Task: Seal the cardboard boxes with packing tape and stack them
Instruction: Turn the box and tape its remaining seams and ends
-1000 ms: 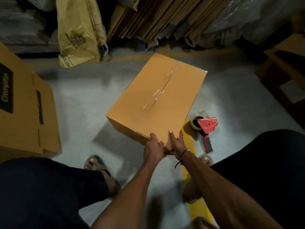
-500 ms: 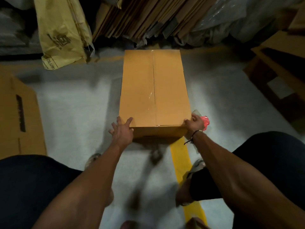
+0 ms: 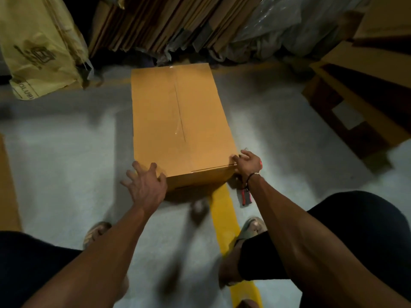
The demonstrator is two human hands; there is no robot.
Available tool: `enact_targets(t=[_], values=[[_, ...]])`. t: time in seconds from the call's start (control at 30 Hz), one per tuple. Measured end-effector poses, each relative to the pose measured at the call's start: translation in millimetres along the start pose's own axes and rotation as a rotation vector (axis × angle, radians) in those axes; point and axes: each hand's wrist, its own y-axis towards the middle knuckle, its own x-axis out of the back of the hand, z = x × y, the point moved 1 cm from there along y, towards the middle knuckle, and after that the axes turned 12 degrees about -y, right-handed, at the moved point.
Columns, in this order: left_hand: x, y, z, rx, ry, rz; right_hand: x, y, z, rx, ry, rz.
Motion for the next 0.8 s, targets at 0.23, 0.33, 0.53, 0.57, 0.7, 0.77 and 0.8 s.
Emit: enact_targets(t=[0.23,0.33,0.53,0.57,0.7,0.77,0.8], values=[[-45,18,-85,-0.531,-0.140,0.102,24,51,-91,-0.318,-0.133,-0.104],[-75,21,-114,-0.618,-0.107,0.185,19,55,-121,-0.395,-0.253,0.024],[-107,15,-108,-0.659,-0.040,0.144,-13,69,-127,-0.316,-0.337,0.189],[-110,15,-107,-0.669,-0.024,0.140,-19,72,-125,-0.300,-0.339,0.196],[-114,18,-108,-0.655,-0.001,0.157,-34,79,-125,-0.319,-0.293,0.190],[-114,19,-108,-0.645,-0.006,0.181,-43,83,-126,-0.338,-0.289,0.194],[-113,19,-108,-0.646,-0.014,0.191,-45,85,-126,-0.354,-0.291,0.182]])
